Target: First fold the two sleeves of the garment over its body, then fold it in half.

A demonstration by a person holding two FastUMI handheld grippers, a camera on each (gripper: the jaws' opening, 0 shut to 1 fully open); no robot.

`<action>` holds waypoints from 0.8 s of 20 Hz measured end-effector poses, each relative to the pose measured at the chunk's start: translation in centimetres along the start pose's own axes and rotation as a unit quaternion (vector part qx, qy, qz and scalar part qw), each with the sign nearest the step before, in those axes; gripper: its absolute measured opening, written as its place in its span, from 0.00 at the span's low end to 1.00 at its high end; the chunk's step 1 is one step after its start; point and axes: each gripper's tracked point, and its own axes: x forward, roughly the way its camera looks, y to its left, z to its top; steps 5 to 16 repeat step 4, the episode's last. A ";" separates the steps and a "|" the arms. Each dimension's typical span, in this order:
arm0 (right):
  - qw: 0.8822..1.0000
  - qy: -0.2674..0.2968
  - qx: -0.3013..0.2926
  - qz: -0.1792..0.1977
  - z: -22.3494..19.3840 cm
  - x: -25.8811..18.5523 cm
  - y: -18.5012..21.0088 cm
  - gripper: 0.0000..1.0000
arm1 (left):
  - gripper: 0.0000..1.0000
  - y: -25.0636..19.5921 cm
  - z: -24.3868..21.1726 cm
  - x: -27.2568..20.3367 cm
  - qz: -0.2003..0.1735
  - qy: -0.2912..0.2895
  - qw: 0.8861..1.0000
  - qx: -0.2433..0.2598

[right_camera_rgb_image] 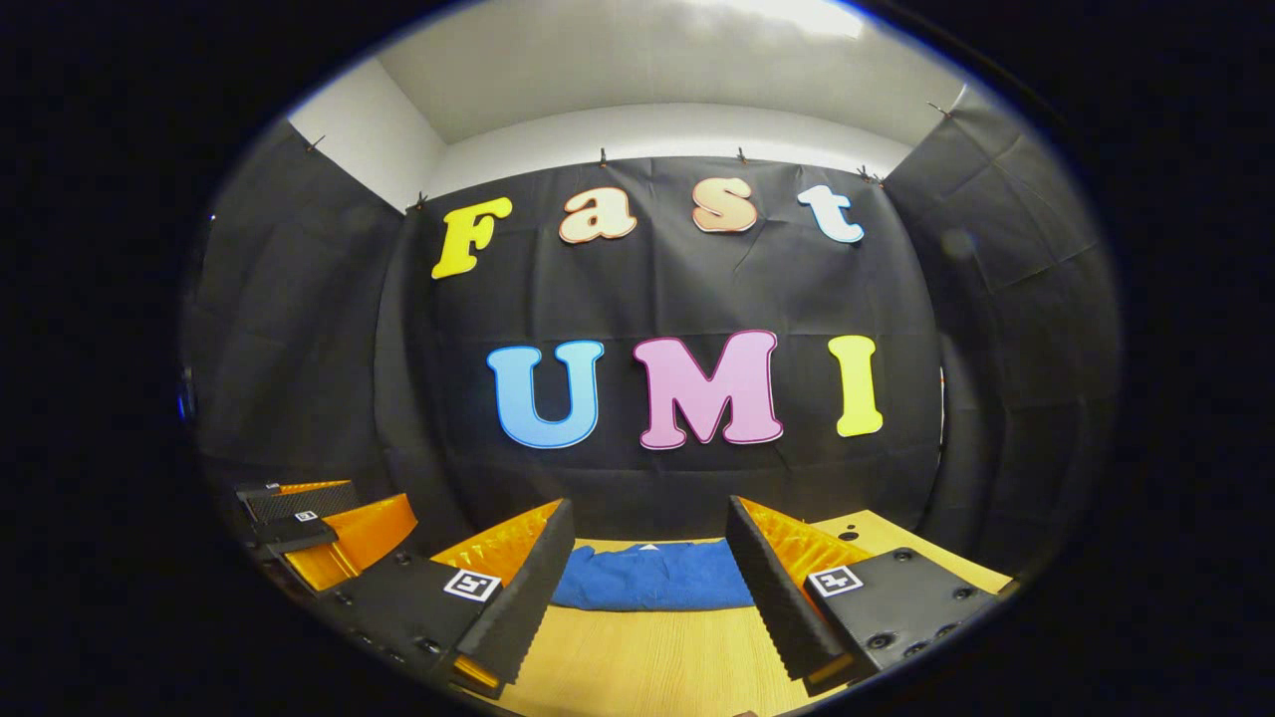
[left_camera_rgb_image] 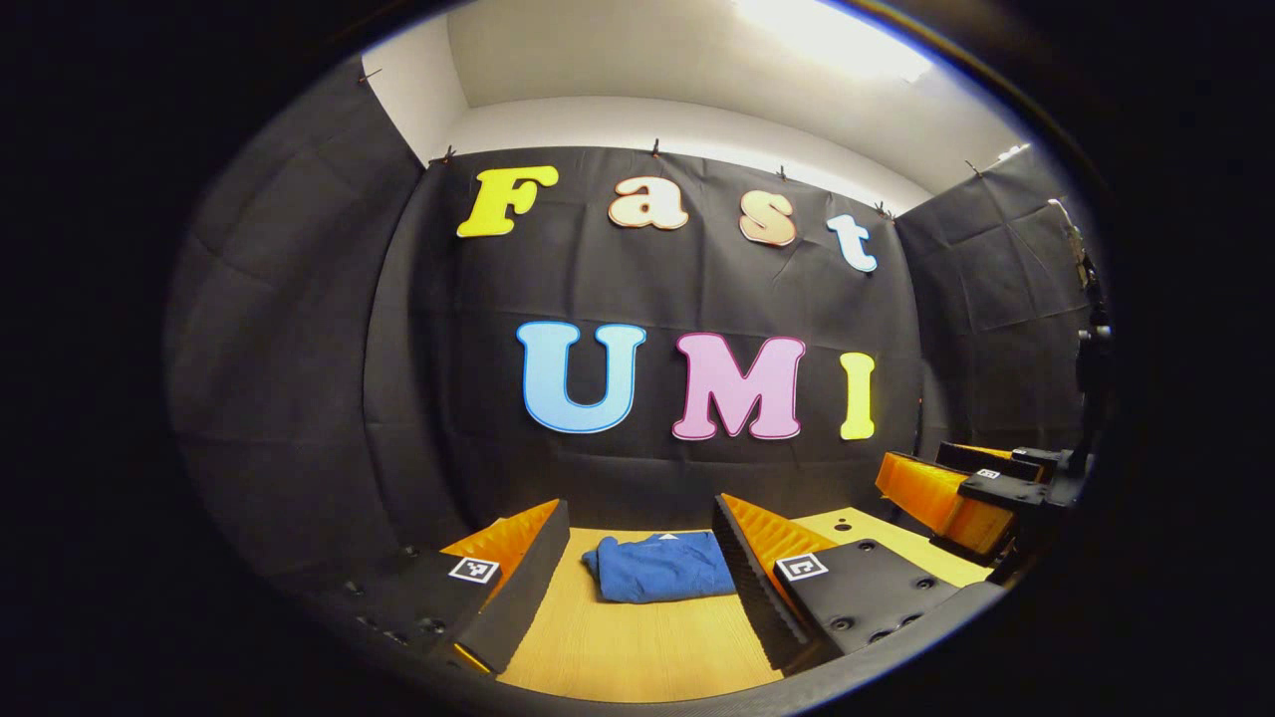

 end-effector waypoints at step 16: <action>1.000 -0.016 -0.006 -0.010 0.8 -0.4 -0.3 0.85 | 0.83 -0.3 -0.5 -0.2 -0.006 0.009 1.000 -0.006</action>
